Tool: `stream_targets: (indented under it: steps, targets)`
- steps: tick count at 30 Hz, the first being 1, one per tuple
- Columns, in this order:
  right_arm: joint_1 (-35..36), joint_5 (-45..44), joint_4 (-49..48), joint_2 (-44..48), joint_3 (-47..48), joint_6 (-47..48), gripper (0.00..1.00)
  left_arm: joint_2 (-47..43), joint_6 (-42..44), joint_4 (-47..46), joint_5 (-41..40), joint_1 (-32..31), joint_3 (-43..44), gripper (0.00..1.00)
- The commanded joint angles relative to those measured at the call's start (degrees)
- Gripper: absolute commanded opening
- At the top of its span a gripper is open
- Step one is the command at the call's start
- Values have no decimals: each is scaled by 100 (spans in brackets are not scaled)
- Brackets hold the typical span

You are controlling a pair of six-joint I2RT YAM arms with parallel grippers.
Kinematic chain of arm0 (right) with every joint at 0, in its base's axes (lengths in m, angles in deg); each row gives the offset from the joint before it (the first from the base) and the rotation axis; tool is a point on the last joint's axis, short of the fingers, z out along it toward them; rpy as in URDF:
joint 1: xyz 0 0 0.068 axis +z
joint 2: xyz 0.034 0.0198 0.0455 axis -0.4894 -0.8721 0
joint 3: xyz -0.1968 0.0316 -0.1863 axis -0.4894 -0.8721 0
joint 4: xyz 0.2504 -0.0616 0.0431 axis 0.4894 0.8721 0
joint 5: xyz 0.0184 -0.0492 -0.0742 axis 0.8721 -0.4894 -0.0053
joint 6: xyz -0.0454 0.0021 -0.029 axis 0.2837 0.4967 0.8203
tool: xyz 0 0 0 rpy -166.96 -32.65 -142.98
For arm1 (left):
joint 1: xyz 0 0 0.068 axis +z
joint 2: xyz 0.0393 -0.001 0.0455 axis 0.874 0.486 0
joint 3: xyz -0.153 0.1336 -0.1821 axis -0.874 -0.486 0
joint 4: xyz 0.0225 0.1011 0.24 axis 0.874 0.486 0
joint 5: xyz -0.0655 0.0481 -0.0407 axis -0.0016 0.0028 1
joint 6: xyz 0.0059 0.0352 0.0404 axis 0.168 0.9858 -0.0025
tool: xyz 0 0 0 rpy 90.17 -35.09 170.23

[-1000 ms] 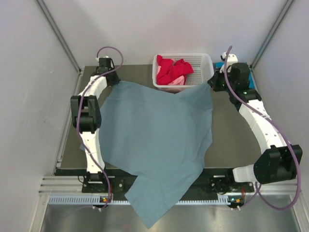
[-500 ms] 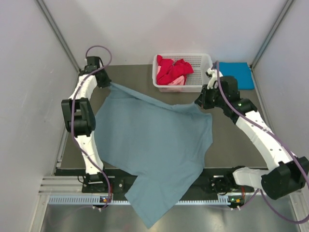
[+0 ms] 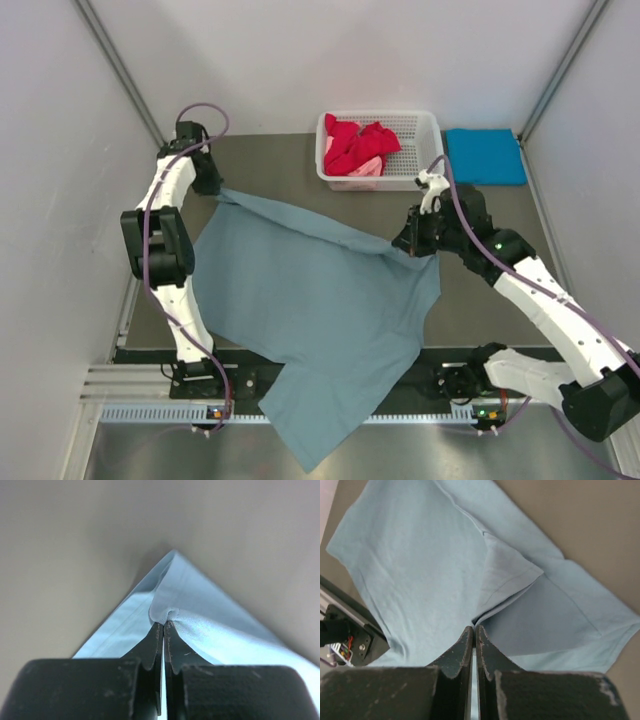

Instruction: Fold and stack the t-shirts

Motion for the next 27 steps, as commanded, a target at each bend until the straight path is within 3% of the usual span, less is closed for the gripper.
stream_targets:
  steps: [1, 17, 27]
  targets:
    - [246, -40, 36, 254, -99, -290, 0, -286, 82, 481, -374, 72, -113, 0]
    - [1204, -304, 441, 808, -502, -826, 0, -558, -182, 728, -1025, 239, -781, 0]
    - [1503, -348, 370, 897, -855, -1020, 0, -436, -164, 684, -1008, 248, -1116, 0]
